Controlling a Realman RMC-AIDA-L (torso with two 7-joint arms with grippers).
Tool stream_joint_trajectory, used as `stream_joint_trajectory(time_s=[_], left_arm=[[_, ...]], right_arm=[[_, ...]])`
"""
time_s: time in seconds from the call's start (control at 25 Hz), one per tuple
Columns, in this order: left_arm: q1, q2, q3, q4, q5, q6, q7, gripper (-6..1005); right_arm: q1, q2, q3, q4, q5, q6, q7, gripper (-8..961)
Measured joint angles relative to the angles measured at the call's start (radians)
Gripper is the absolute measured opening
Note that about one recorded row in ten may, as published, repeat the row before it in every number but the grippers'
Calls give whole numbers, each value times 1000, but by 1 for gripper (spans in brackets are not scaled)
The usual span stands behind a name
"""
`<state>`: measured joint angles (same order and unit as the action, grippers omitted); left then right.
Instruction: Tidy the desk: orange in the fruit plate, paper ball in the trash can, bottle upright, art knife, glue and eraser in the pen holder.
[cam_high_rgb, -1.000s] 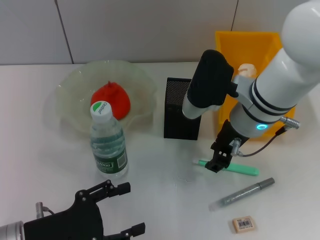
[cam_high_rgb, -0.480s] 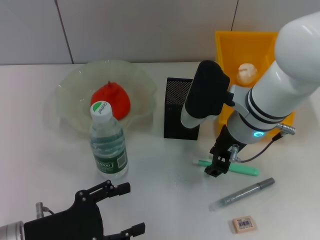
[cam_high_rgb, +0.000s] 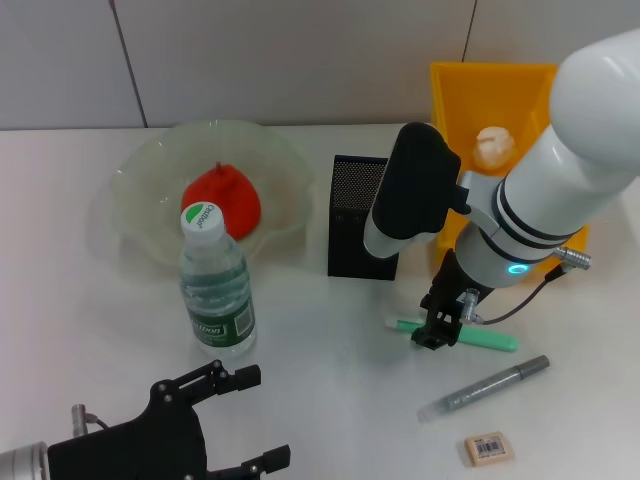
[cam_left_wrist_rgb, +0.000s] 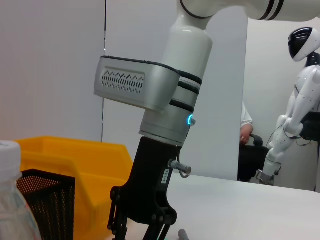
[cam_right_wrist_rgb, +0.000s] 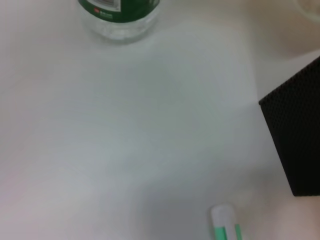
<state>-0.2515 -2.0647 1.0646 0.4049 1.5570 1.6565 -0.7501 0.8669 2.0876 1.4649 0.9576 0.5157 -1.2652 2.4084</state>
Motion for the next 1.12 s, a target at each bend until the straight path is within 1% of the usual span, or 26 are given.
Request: stream_joint_trajectory(time_s=[0.32, 0.8, 1.12], left_arm=[[1, 0, 0, 0, 0, 0, -1, 826], [0, 0, 0, 0, 0, 3, -2, 827], [0, 0, -1, 0, 0, 5, -2, 826]], right_arm=[[2, -1, -1, -17, 3, 14, -8, 420], [3, -1, -2, -41, 5, 16, -18, 292], [0, -2, 3, -20, 13, -16, -29, 207]])
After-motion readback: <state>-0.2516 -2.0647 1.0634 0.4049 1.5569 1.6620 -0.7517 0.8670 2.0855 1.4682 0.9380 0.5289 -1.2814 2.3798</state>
